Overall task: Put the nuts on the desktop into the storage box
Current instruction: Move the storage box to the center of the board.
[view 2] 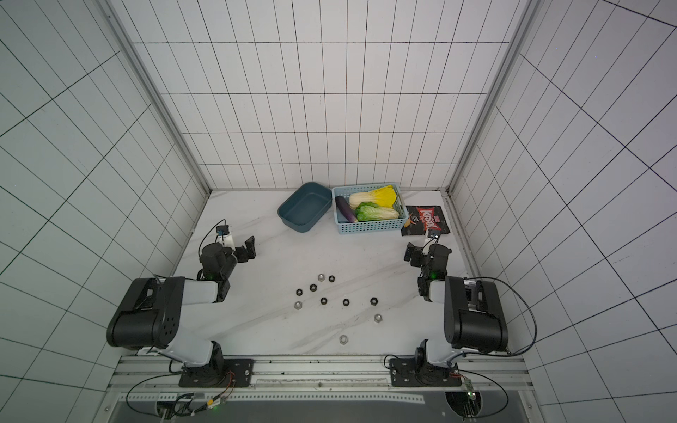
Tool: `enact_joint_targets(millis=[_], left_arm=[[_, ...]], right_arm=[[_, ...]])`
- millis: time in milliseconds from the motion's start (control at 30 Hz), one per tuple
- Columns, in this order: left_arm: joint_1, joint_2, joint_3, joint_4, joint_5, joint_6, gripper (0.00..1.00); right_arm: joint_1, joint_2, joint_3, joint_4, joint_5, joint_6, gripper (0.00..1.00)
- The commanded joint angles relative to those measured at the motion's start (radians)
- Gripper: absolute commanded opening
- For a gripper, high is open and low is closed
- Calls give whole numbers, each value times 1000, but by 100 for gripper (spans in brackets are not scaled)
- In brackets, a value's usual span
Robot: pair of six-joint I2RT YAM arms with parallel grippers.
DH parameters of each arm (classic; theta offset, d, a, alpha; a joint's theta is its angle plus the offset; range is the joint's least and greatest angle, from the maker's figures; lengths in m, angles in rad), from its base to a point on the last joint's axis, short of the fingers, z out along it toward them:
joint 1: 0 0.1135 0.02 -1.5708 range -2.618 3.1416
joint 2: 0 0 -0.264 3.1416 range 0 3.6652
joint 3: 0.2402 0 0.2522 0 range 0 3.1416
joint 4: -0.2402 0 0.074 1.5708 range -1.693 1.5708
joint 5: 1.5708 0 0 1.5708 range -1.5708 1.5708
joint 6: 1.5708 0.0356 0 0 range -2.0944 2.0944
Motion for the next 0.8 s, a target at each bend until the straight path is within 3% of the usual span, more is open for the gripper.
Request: enact_joint_targets(millis=[0, 267, 400, 667, 767], left_arm=[[-2, -13, 17, -6, -29, -10, 98], [-9, -48, -71, 116, 80, 46, 97], [-8, -79, -114, 168, 112, 62, 98], [-6, -84, -63, 101, 96, 44, 98], [-6, -160, -7, -73, 117, 48, 98]], right_arm=[[-2, 1, 22, 3, -5, -7, 100], [-24, -65, 15, -31, -84, -9, 99], [-24, -239, 11, -174, -60, 6, 100], [-18, -692, 7, -488, -183, 31, 100], [-16, -798, 24, -605, -198, 21, 100]])
